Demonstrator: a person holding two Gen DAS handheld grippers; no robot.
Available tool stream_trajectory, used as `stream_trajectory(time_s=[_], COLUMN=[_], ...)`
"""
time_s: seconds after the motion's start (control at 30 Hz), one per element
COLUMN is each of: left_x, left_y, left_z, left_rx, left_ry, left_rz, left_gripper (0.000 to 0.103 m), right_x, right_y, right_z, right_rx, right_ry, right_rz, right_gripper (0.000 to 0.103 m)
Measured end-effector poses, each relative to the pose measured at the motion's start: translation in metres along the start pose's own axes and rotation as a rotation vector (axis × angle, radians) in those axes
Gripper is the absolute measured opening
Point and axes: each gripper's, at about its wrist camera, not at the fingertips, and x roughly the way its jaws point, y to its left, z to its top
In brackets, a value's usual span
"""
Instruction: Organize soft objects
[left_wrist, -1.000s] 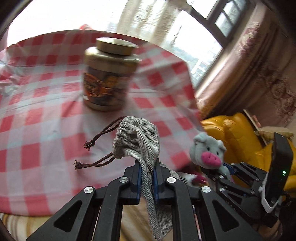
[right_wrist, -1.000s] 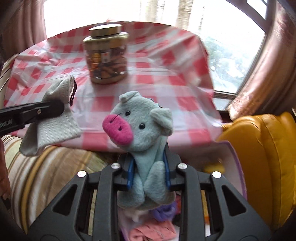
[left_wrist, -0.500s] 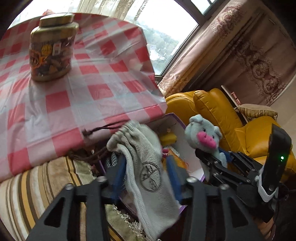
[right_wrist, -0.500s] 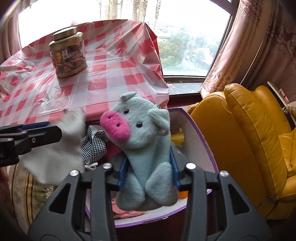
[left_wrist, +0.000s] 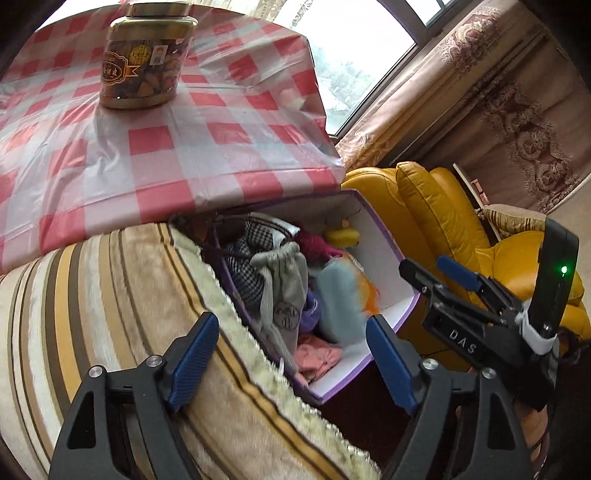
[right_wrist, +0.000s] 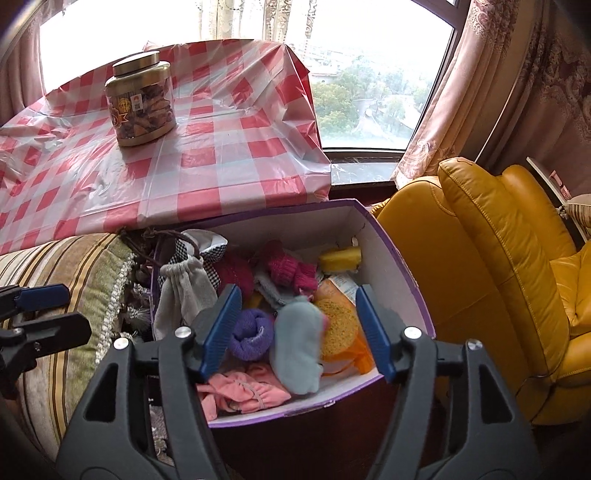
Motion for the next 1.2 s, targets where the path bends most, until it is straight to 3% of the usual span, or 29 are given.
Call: stream_trajectory(time_s=[0.7, 1.2], left_x=[0.009, 0.017], left_y=[-0.011, -0.015], left_z=[-0.009, -0.005], left_rx=[0.015, 0.046], left_ry=[0.006, 0.024], left_rz=[0.061, 0.053], left_gripper=[0.096, 0.103], right_x=[-0.008, -0.007], right_y=[-0.012, -0.015], right_z=[-0.012, -0.013], right_rx=[0.011, 0.021], right_ry=[0.006, 0.011], right_rz=[-0.013, -0.015], right_gripper=[0.069, 0.069])
